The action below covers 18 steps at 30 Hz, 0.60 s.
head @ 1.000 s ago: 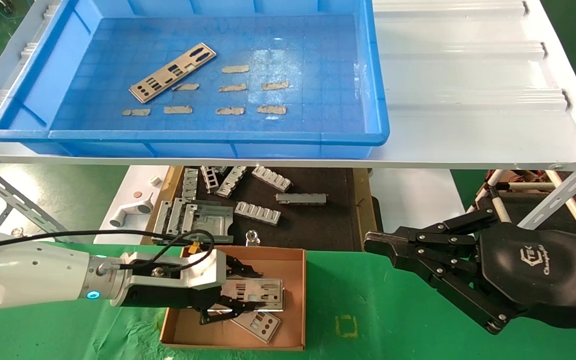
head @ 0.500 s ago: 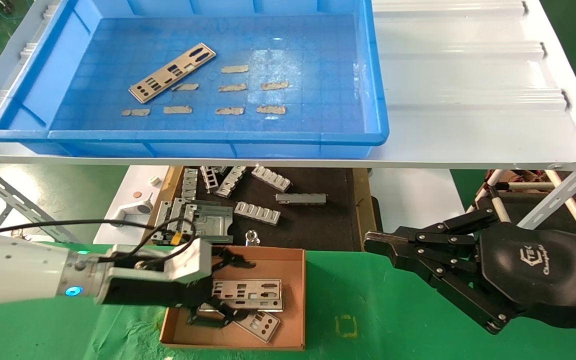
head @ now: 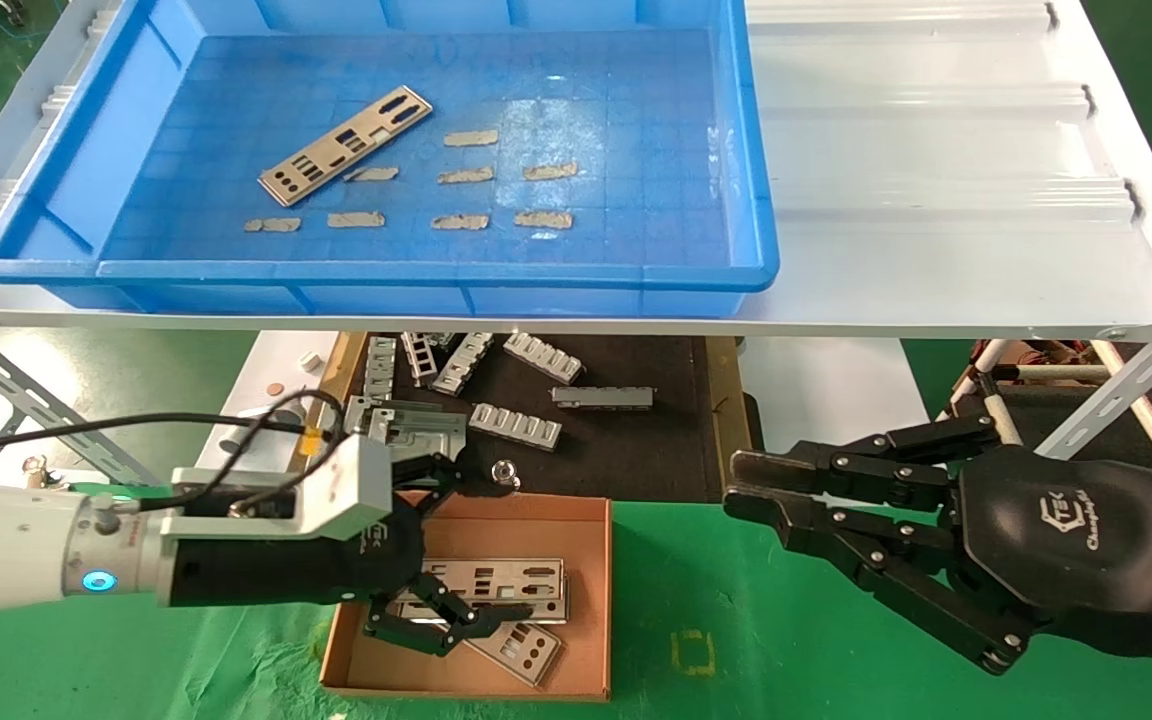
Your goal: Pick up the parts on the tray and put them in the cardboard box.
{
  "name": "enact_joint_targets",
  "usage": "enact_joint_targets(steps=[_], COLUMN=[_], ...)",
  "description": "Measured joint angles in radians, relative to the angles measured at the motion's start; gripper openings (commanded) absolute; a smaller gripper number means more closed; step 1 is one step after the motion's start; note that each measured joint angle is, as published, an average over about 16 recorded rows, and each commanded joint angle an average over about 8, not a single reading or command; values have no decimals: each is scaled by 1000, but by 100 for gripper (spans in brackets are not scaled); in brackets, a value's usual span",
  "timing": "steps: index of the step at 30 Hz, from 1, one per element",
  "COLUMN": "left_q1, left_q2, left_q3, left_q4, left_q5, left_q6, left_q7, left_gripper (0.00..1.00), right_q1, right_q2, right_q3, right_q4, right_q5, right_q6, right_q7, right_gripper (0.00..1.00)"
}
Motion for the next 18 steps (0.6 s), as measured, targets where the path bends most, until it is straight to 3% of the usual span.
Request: enact_joint_targets(steps=[18], left_q1=[99], left_q2=[-105], left_q3=[-176], left_q4=[-206], left_q5=[-116], left_q6=[59], left_q7=[-154], left_gripper=[100], right_q1=[0], right_q2=[0], right_q3=[0], right_q4=[0], right_q5=[0], right_q6=[0], right_q7=[0], right_gripper=[100])
